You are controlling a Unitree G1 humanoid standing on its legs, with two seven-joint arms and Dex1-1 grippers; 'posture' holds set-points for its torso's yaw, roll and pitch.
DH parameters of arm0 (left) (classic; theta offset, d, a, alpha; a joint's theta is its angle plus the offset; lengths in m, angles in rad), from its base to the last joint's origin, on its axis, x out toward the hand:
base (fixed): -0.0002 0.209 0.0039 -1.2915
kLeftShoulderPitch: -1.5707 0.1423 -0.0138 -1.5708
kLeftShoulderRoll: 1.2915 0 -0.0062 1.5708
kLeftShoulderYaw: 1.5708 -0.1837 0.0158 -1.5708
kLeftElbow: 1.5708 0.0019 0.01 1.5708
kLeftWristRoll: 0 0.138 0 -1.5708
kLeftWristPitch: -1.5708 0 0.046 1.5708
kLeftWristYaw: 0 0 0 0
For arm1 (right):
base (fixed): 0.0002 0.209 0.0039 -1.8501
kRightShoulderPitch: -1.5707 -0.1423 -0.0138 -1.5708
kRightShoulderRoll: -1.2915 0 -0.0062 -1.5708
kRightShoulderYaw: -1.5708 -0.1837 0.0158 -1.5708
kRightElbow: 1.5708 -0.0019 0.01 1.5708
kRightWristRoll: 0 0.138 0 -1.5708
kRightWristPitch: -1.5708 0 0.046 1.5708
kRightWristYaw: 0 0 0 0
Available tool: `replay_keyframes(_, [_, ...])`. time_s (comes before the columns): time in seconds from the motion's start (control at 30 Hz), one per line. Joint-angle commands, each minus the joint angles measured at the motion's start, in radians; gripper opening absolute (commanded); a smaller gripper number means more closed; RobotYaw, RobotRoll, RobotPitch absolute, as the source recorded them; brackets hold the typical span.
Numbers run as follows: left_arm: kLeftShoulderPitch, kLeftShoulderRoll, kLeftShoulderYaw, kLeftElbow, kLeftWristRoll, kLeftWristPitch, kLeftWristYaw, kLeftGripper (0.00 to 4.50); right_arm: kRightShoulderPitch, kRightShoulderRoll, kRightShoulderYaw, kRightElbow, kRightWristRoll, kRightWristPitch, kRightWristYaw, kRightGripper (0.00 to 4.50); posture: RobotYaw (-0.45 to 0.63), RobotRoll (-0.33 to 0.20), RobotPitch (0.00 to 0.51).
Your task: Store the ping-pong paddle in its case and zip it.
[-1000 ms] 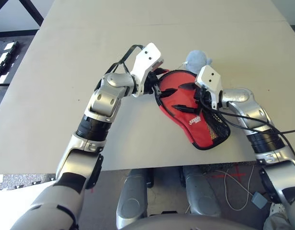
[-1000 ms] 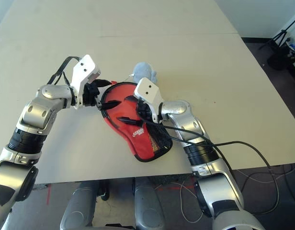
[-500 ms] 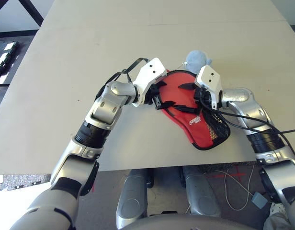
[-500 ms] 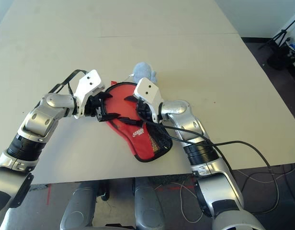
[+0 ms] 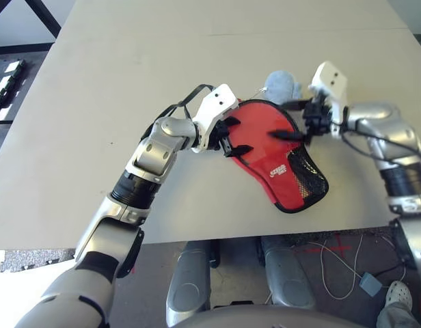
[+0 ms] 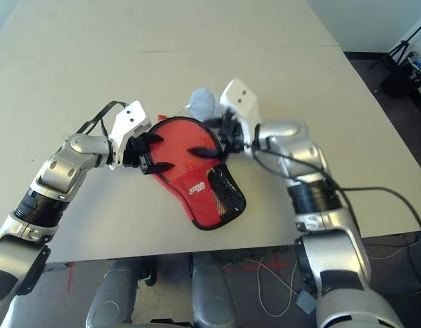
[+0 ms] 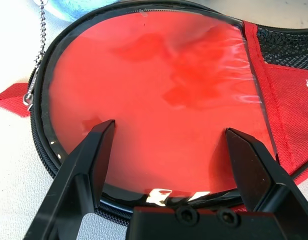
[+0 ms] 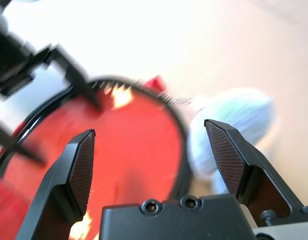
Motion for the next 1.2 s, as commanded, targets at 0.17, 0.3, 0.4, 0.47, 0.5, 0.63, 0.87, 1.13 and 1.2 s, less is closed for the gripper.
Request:
replay_keyframes(0.17, [0.027, 0.001, -0.037, 0.027, 0.008, 0.023, -0.003, 4.48, -0.139, 0.065, -0.015, 0.313, -0.094, -0.150, -0.189, 4.50, -0.01, 0.000, 0.308])
replay_keyframes(0.3, [0.027, 0.001, -0.037, 0.025, 0.008, 0.027, -0.001, 4.48, -0.182, 0.108, 0.008, 0.453, -0.141, -0.210, -0.236, 4.50, 0.00, 0.000, 0.309])
replay_keyframes(0.4, [0.028, 0.001, -0.036, 0.021, 0.008, 0.031, 0.001, 4.48, -0.211, 0.133, 0.013, 0.550, -0.173, -0.242, -0.259, 4.50, 0.00, 0.000, 0.309])
replay_keyframes(0.47, [0.028, 0.001, -0.036, 0.018, 0.007, 0.034, 0.002, 4.48, -0.223, 0.146, 0.015, 0.606, -0.191, -0.254, -0.267, 4.50, 0.00, 0.000, 0.309])
replay_keyframes(0.5, [0.029, 0.001, -0.036, 0.016, 0.007, 0.035, 0.003, 4.48, -0.228, 0.154, 0.019, 0.633, -0.201, -0.262, -0.273, 4.50, 0.00, 0.000, 0.309])
replay_keyframes(0.63, [0.030, 0.001, -0.036, 0.012, 0.006, 0.040, 0.005, 4.48, -0.240, 0.177, 0.021, 0.712, -0.227, -0.272, -0.288, 4.50, 0.01, 0.000, 0.306])
replay_keyframes(0.87, [0.023, -0.005, -0.042, 0.012, 0.007, 0.072, 0.011, 4.50, -0.252, 0.178, 0.011, 0.753, -0.239, -0.281, -0.290, 3.11, 0.00, 0.000, 0.307])
replay_keyframes(1.13, [0.016, -0.013, -0.055, 0.022, 0.008, 0.105, 0.015, 4.50, -0.249, 0.140, -0.006, 0.741, -0.237, -0.280, -0.282, 0.98, 0.00, 0.000, 0.311])
replay_keyframes(1.2, [0.017, -0.015, -0.059, 0.024, 0.010, 0.106, 0.016, 4.50, -0.246, 0.128, -0.008, 0.737, -0.235, -0.278, -0.275, 0.70, 0.00, 0.000, 0.311])
